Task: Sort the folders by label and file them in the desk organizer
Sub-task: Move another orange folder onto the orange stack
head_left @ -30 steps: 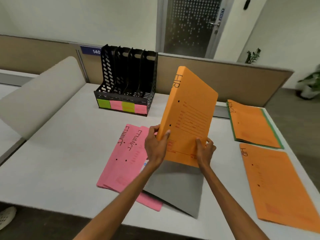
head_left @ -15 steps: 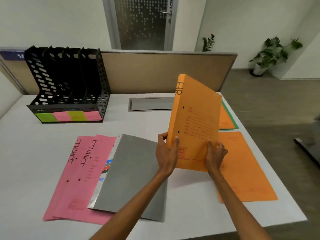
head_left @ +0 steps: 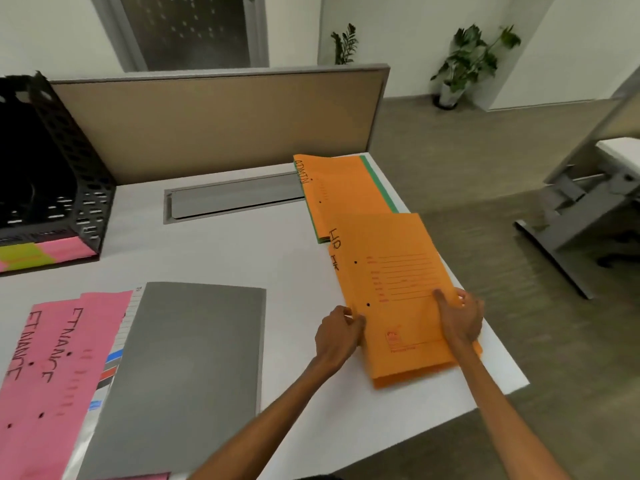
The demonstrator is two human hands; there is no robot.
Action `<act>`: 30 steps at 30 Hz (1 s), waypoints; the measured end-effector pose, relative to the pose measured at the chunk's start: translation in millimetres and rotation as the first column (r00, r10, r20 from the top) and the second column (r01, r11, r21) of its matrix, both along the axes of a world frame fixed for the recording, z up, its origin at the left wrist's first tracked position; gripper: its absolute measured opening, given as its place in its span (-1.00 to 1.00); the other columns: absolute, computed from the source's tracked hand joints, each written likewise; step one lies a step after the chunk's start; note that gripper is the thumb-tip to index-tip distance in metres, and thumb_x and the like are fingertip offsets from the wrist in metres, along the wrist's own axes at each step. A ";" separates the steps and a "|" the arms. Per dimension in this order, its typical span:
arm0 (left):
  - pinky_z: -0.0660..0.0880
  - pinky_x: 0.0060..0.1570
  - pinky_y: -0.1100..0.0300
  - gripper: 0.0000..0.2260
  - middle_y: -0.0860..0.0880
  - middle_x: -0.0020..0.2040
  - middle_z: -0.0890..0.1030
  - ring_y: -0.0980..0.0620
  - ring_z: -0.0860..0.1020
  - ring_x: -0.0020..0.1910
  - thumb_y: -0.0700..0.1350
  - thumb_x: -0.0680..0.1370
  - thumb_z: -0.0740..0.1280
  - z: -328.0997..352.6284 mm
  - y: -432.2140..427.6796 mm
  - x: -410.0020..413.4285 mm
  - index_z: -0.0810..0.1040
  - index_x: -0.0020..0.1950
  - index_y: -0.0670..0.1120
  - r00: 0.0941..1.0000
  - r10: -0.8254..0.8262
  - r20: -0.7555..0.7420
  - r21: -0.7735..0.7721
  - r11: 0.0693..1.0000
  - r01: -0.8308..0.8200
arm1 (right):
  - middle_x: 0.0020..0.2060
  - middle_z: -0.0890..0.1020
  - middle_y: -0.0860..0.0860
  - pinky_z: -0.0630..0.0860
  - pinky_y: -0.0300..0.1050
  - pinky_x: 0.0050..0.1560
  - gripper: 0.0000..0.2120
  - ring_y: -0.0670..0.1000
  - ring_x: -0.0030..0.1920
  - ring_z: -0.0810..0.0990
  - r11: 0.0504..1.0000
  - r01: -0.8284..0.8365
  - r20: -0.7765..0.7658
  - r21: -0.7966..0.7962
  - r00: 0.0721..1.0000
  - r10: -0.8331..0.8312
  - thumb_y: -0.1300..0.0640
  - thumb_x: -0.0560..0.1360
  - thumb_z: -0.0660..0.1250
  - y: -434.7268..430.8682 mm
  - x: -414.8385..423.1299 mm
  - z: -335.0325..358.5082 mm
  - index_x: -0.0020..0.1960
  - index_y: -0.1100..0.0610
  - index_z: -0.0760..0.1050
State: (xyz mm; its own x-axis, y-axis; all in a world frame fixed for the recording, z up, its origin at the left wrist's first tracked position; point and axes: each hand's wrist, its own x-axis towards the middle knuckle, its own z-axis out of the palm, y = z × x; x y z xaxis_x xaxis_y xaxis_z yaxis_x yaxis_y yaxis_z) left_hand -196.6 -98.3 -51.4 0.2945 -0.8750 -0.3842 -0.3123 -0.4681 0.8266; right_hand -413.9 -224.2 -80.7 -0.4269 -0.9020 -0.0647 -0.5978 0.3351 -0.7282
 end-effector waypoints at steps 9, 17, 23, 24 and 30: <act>0.57 -0.25 0.18 -0.76 0.03 -0.30 0.57 0.04 0.56 -0.38 0.06 0.49 0.34 -8.3 -22.1 -1.0 0.37 -0.26 0.00 0.953 -0.241 0.183 0.266 0.945 0.188 | 0.23 0.45 0.15 0.26 0.21 0.29 -0.48 0.22 0.29 0.35 0.997 -0.026 -0.195 0.069 0.980 0.039 -0.19 0.43 0.40 1.7 -1.3 -26.5 0.22 0.14 0.49; 0.51 -0.06 0.11 -0.66 -0.10 0.04 0.64 -0.10 0.62 0.00 0.12 0.59 0.23 -8.7 -29.9 -5.0 0.52 0.10 -0.15 0.873 -0.312 0.375 0.257 0.940 0.226 | 0.22 0.47 0.06 0.21 0.17 0.34 -0.67 0.12 0.28 0.38 0.980 -0.198 -0.260 -0.020 0.948 0.186 -0.04 0.48 0.36 11.1 25.2 -31.1 0.21 0.06 0.53; 0.51 -0.04 0.10 -0.67 -0.08 0.10 0.61 -0.07 0.60 0.02 0.09 0.57 0.29 -11.8 -27.2 -6.7 0.44 0.18 -0.12 0.901 -0.250 0.354 0.145 0.967 0.211 | 0.20 0.50 0.07 0.22 0.17 0.33 -0.73 0.12 0.27 0.39 0.978 -0.204 -0.251 -0.054 0.950 0.184 0.03 0.52 0.32 16.0 35.5 -32.0 0.19 0.06 0.53; 0.50 -0.04 0.10 -0.65 -0.07 0.11 0.61 -0.06 0.61 0.02 0.10 0.56 0.30 -12.8 -26.1 -5.0 0.44 0.20 -0.11 0.916 -0.231 0.328 0.126 0.972 0.200 | 0.19 0.50 0.07 0.22 0.17 0.32 -0.74 0.12 0.27 0.39 0.977 -0.208 -0.253 -0.055 0.949 0.188 0.04 0.52 0.32 16.0 35.9 -31.1 0.19 0.06 0.53; 0.48 0.12 0.08 -0.50 -0.02 0.20 0.60 -0.02 0.58 0.16 0.16 0.55 0.30 -13.5 -17.4 10.6 0.37 0.42 -0.04 0.959 -0.094 0.266 0.016 0.995 0.094 | 0.15 0.52 0.05 0.23 0.12 0.28 -0.80 0.09 0.24 0.40 0.961 -0.258 -0.223 -0.097 0.947 0.232 0.08 0.51 0.33 17.2 53.7 -25.3 0.13 0.06 0.53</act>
State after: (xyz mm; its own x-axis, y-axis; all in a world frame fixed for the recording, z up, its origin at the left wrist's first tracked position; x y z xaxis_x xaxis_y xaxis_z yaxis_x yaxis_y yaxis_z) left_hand -185.9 -115.7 -64.8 0.3029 -0.9027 -0.3055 -0.5637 -0.4282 0.7063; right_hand -360.3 -207.0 -106.0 -0.1836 -0.9757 0.1197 -0.7921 0.0747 -0.6059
